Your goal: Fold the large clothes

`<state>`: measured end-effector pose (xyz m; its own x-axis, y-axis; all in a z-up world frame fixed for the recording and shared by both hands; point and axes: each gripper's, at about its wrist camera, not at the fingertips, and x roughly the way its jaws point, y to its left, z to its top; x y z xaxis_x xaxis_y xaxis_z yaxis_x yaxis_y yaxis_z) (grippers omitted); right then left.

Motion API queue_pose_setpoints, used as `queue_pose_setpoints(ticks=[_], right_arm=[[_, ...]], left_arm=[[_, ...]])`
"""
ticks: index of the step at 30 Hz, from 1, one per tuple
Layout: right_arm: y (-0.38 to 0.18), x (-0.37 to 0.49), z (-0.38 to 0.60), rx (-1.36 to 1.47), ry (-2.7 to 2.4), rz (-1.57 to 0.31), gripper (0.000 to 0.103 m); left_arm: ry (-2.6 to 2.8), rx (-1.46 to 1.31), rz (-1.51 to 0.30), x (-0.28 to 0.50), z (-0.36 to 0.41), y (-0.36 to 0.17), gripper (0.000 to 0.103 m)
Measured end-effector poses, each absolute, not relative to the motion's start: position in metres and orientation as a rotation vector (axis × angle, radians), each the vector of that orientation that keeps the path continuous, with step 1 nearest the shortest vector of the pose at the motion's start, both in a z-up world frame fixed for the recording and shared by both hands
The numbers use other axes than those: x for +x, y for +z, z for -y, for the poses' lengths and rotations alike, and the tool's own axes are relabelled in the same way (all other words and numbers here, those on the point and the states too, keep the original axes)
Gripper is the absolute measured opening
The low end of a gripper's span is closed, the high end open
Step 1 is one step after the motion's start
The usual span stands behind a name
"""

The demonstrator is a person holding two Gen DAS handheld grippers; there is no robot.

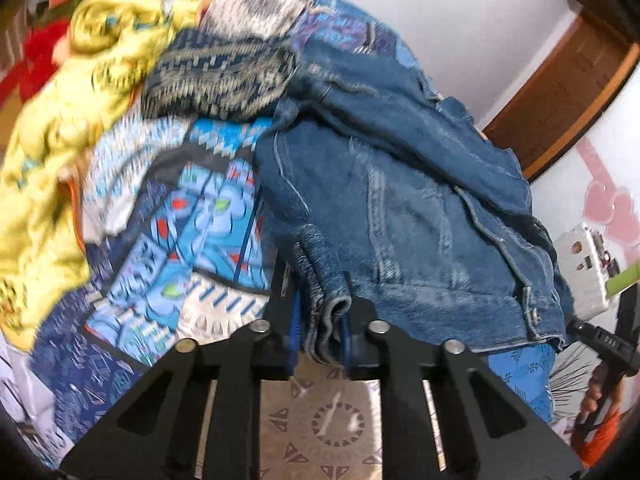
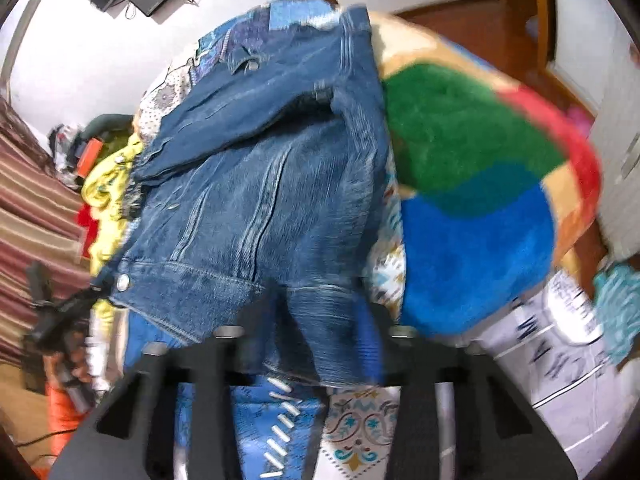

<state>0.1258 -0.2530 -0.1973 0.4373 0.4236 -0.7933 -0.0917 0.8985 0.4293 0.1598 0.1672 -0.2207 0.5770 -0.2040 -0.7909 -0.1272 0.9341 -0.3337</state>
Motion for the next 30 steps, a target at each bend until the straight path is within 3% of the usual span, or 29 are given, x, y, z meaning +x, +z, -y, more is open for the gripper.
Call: queue_pose_setpoints(ticks=[4, 21, 25, 30], right_arm=[[-0.185, 0.128, 0.247, 0.302, 0.341, -1.021, 0.014], [-0.095, 0.262, 0.245, 0.292, 0.413, -0.755, 0.013], [-0.084, 0.305, 0.240, 0.257, 0.381, -0.714, 0.012], [-0.106, 0.368, 0.231, 0.224, 0.318, -0.756, 0.012]], left_arm=[[-0.041, -0.338, -0.893, 0.164, -0.162, -0.199, 0.011], [-0.062, -0.287, -0.660, 0.301, -0.164, -0.091, 0.010], [-0.050, -0.319, -0.662, 0.360, -0.165, -0.087, 0.010], [-0.009, -0.340, -0.756, 0.444, -0.166, -0.124, 0.010]])
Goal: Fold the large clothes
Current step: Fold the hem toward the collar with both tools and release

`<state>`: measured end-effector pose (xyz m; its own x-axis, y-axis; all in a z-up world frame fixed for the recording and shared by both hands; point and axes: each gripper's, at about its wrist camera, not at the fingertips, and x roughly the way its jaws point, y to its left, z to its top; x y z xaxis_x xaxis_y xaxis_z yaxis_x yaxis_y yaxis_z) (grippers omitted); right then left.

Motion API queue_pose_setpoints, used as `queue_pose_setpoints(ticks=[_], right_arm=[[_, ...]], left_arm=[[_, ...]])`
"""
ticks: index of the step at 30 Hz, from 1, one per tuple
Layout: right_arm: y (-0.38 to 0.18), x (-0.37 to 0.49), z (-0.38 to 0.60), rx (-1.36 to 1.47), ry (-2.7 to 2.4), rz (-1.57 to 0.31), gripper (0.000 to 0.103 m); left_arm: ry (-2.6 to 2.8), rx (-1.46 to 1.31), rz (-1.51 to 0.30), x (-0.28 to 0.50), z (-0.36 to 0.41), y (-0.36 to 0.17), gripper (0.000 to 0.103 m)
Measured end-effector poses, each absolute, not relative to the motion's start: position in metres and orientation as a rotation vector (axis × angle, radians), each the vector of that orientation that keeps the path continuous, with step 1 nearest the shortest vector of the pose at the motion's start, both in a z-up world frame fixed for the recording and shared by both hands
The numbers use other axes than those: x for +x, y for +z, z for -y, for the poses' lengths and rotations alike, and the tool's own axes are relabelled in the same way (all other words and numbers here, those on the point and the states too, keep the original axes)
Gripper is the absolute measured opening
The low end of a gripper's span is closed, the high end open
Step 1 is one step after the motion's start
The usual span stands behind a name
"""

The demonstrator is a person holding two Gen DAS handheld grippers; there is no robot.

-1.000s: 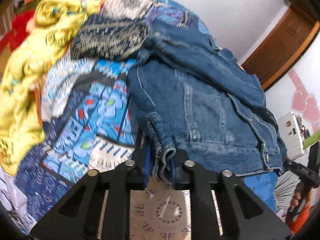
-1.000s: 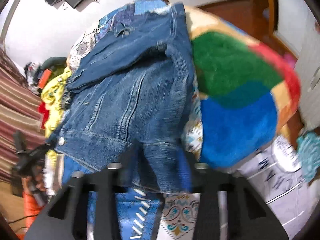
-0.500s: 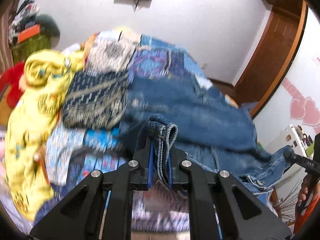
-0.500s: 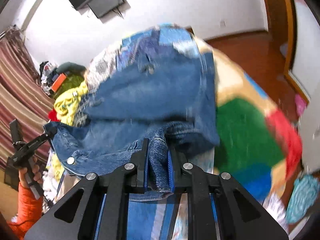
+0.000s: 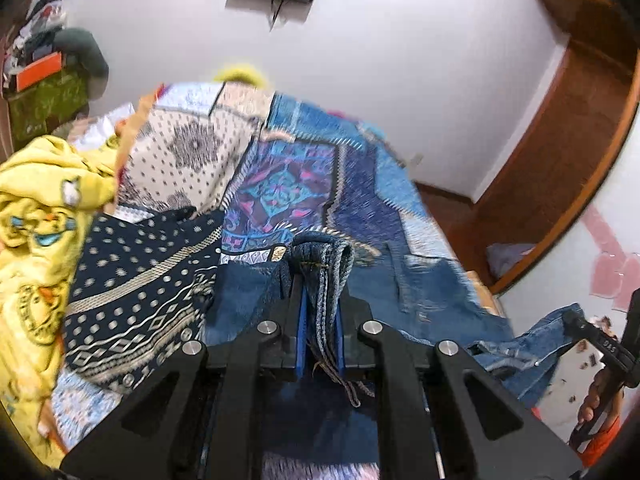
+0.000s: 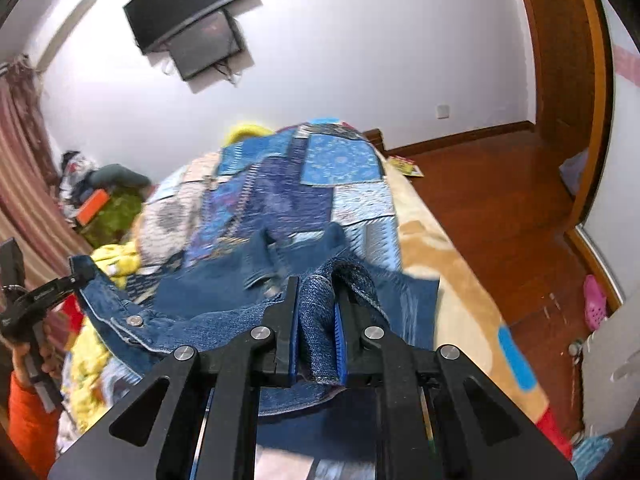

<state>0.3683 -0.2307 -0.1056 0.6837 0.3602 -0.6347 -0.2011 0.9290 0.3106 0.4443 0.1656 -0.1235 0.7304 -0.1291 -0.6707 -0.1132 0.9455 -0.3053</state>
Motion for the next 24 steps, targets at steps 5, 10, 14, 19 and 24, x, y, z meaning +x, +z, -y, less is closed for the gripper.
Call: queue_pose_setpoints(ticks=[5, 10, 14, 19, 24], right_arm=[[-0.154, 0.425, 0.228, 0.242, 0.265, -0.858, 0.012], [-0.193, 0.452, 0.233, 0.260, 0.250, -0.982, 0.013], [-0.188, 0.450, 0.242, 0.281, 0.276, -1.016, 0.017], [-0.157, 0.446, 0.251, 0.291, 0.284, -1.005, 0.017], [-0.128, 0.438, 0.252, 0.168, 0.176, -0.981, 0.030]], left_arm=[[0.053, -0.328, -0.878, 0.499, -0.167, -0.187, 0.010], [0.080, -0.263, -0.933, 0.513, -0.163, -0.225, 0.014], [0.059, -0.175, -0.965, 0.515, -0.157, -0.216, 0.018], [0.099, -0.064, -0.923, 0.506, -0.152, -0.175, 0.058], [0.134, -0.051, -0.834, 0.487, -0.161, -0.126, 0.069]])
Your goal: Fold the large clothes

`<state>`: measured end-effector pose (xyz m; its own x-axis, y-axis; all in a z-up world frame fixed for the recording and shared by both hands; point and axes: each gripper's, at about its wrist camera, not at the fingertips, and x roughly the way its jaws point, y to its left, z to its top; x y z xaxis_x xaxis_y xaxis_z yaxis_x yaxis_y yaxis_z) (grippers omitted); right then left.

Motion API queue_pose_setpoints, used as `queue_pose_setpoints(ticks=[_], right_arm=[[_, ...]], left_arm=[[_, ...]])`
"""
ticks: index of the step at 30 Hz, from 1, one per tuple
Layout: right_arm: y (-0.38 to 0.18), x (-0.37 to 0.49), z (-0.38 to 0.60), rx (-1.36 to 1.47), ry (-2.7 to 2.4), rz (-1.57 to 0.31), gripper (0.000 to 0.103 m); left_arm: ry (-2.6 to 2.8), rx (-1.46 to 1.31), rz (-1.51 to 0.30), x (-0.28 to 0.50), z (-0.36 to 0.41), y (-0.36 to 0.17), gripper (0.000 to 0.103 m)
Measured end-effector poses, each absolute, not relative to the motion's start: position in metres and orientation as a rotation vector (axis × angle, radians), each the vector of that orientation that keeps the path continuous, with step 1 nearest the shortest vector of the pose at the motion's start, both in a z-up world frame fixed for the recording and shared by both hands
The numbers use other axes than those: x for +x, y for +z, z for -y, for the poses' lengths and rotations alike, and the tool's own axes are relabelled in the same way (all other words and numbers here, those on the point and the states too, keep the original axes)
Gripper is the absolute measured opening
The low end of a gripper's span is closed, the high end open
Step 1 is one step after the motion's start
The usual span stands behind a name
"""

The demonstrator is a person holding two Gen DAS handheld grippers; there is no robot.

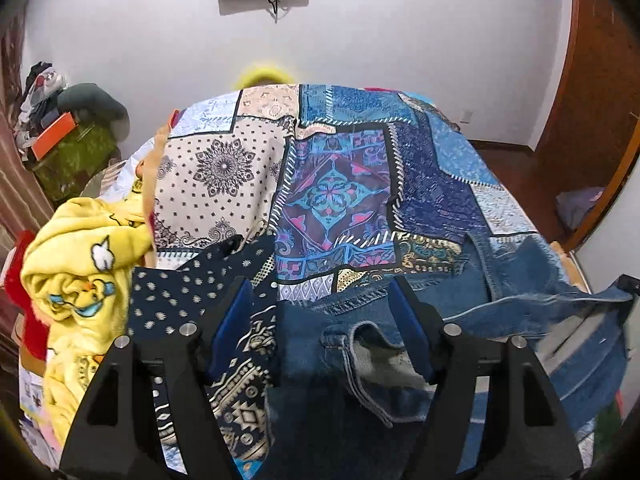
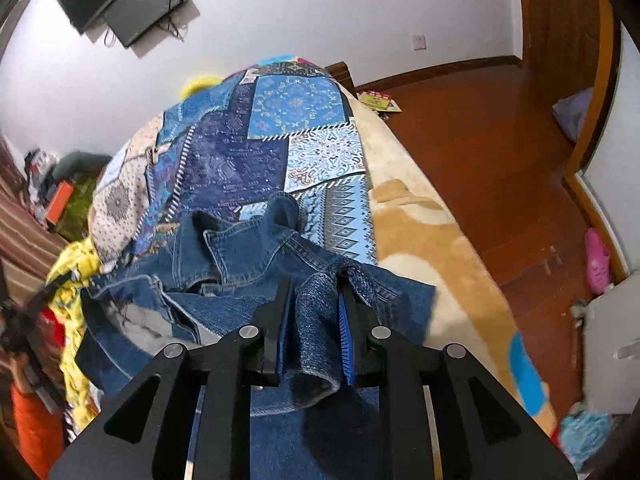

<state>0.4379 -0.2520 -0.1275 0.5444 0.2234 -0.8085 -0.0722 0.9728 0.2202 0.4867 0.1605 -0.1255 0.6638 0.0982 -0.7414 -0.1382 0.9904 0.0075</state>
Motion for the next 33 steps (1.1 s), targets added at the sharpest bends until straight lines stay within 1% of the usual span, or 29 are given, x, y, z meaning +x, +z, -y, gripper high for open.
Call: queue_pose_setpoints(ticks=[1, 2, 3, 4, 6, 7, 9, 10, 11, 16, 20, 24, 28, 33], right_arm=[[-0.120, 0.436, 0.252, 0.103, 0.106, -0.936, 0.047], [-0.110, 0.432, 0.254, 0.050, 0.049, -0.875, 0.060], [-0.096, 0.423, 0.261, 0.029, 0.017, -0.816, 0.065], [-0.087, 0.418, 0.266, 0.039, 0.018, -0.797, 0.069], [-0.071, 0.404, 0.274, 0.081, 0.062, -0.782, 0.070], [-0.067, 0.397, 0.274, 0.089, 0.077, -0.776, 0.071], [-0.062, 0.378, 0.269, 0.073, 0.119, -0.755, 0.076], [-0.062, 0.371, 0.265, 0.062, 0.134, -0.749, 0.081], [-0.065, 0.362, 0.258, 0.051, 0.157, -0.748, 0.083], [-0.101, 0.335, 0.221, 0.013, 0.279, -0.818, 0.084], [-0.138, 0.326, 0.192, -0.028, 0.354, -0.901, 0.084], [-0.179, 0.331, 0.166, -0.078, 0.400, -1.005, 0.084], [-0.199, 0.346, 0.148, -0.124, 0.411, -1.040, 0.084], [-0.202, 0.395, 0.135, -0.171, 0.410, -1.087, 0.084]], left_arm=[[0.120, -0.056, -0.840, 0.483, -0.161, -0.122, 0.069], [0.092, -0.060, -0.842, 0.475, -0.160, -0.118, 0.069], [0.070, -0.058, -0.845, 0.469, -0.158, -0.117, 0.070], [0.059, -0.053, -0.847, 0.464, -0.156, -0.117, 0.071], [0.025, -0.019, -0.863, 0.448, -0.146, -0.123, 0.077], [0.015, 0.000, -0.874, 0.442, -0.139, -0.127, 0.078], [-0.029, 0.056, -0.912, 0.428, -0.123, -0.139, 0.078], [-0.054, 0.082, -0.931, 0.422, -0.115, -0.145, 0.078], [-0.066, 0.101, -0.941, 0.418, -0.109, -0.148, 0.078], [-0.138, 0.217, -0.990, 0.398, -0.066, -0.179, 0.081], [-0.169, 0.207, -1.034, 0.396, -0.049, -0.205, 0.082], [-0.139, 0.208, -1.058, 0.411, -0.046, -0.228, 0.082], [-0.101, 0.188, -1.045, 0.432, -0.055, -0.234, 0.082], [-0.028, 0.153, -1.018, 0.482, -0.086, -0.223, 0.082]])
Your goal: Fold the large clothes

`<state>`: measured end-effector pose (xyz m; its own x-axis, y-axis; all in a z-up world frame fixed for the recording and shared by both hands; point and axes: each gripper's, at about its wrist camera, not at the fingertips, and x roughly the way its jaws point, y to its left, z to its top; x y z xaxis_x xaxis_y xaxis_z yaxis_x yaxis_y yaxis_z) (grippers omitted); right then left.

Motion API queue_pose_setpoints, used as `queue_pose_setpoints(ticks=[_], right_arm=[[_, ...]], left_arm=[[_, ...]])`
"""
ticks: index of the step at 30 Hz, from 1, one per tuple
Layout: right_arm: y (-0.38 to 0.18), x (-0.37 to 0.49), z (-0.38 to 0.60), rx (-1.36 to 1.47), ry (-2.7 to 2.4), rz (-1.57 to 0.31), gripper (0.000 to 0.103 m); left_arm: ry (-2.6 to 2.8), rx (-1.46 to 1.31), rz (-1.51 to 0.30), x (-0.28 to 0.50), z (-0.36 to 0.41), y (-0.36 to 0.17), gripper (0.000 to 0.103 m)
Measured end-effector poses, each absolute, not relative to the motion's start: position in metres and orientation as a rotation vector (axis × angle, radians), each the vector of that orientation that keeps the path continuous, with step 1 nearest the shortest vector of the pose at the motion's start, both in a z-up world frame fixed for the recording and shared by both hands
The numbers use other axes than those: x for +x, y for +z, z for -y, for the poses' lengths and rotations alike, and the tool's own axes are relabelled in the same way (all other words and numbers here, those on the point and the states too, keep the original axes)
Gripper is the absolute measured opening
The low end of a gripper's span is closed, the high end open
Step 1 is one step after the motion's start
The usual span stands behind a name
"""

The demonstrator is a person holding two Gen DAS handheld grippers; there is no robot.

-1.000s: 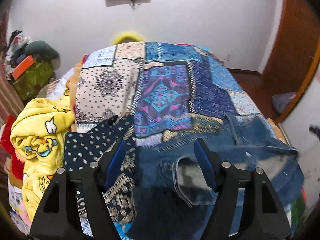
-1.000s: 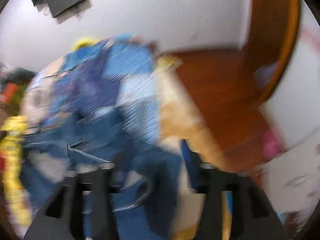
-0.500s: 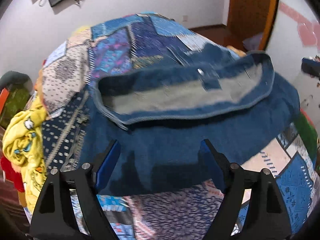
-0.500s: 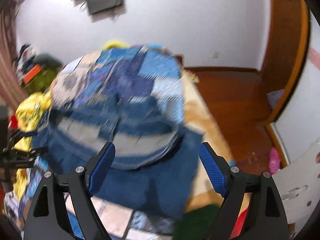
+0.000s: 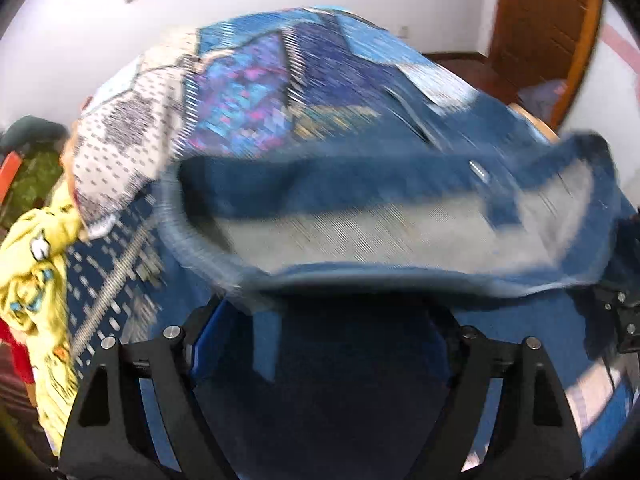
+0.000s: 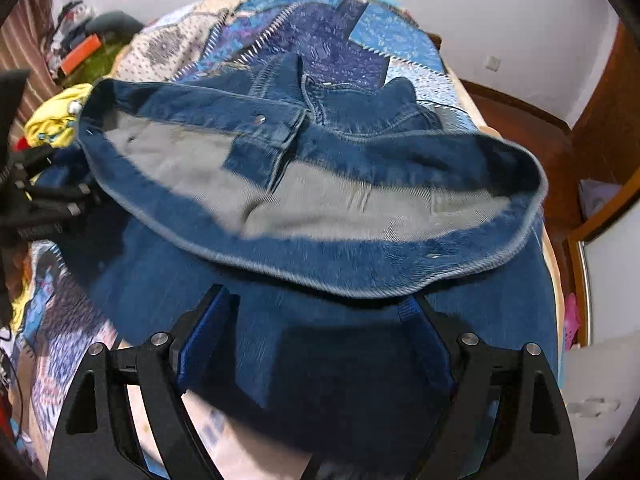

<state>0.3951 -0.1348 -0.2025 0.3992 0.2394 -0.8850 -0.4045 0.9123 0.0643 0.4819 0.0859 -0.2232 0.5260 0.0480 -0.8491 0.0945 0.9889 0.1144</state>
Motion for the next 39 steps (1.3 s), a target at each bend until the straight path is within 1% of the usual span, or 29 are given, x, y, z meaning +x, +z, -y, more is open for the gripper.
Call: queue_pose_setpoints(ticks=[4, 9, 12, 14, 20, 24, 29, 34, 38, 39], right_arm=[[-0.193, 0.437, 0.134, -0.139, 0.340, -1.059, 0.084], [-0.173, 0.465, 0.145, -0.054, 0.207, -0.984, 0.084], [-0.158, 0.453, 0.143, 0.001, 0.261, -0.946, 0.084], [-0.152, 0.439, 0.137, -0.014, 0.288, -0.920, 0.084], [-0.156, 0.404, 0.120, -0.043, 0.379, -0.930, 0.084], [-0.167, 0.380, 0.123, -0.067, 0.389, -0.948, 0.084], [-0.180, 0.357, 0.133, -0.096, 0.377, -0.981, 0.084], [-0.197, 0.340, 0.148, -0.099, 0.338, -1.021, 0.084], [-0.200, 0.332, 0.154, -0.101, 0.335, -0.987, 0.084], [-0.199, 0.332, 0.153, -0.113, 0.330, -0.983, 0.084]], left_arm=[[0.068, 0.077, -0.993, 0.526, -0.116, -0.209, 0.082], [0.139, -0.010, -0.938, 0.544, -0.142, -0.182, 0.082], [0.103, -0.051, -0.882, 0.527, -0.149, -0.163, 0.082], [0.077, -0.073, -0.862, 0.508, -0.149, -0.154, 0.082], [-0.008, -0.105, -0.865, 0.450, -0.149, -0.151, 0.084], [-0.053, -0.198, -0.877, 0.403, -0.157, -0.163, 0.088], [-0.063, -0.375, -0.929, 0.367, -0.170, -0.196, 0.088], [-0.050, -0.608, -0.936, 0.347, -0.185, -0.234, 0.088], [-0.106, -0.817, -0.928, 0.350, -0.192, -0.265, 0.088], [-0.120, -0.844, -0.925, 0.353, -0.192, -0.269, 0.086]])
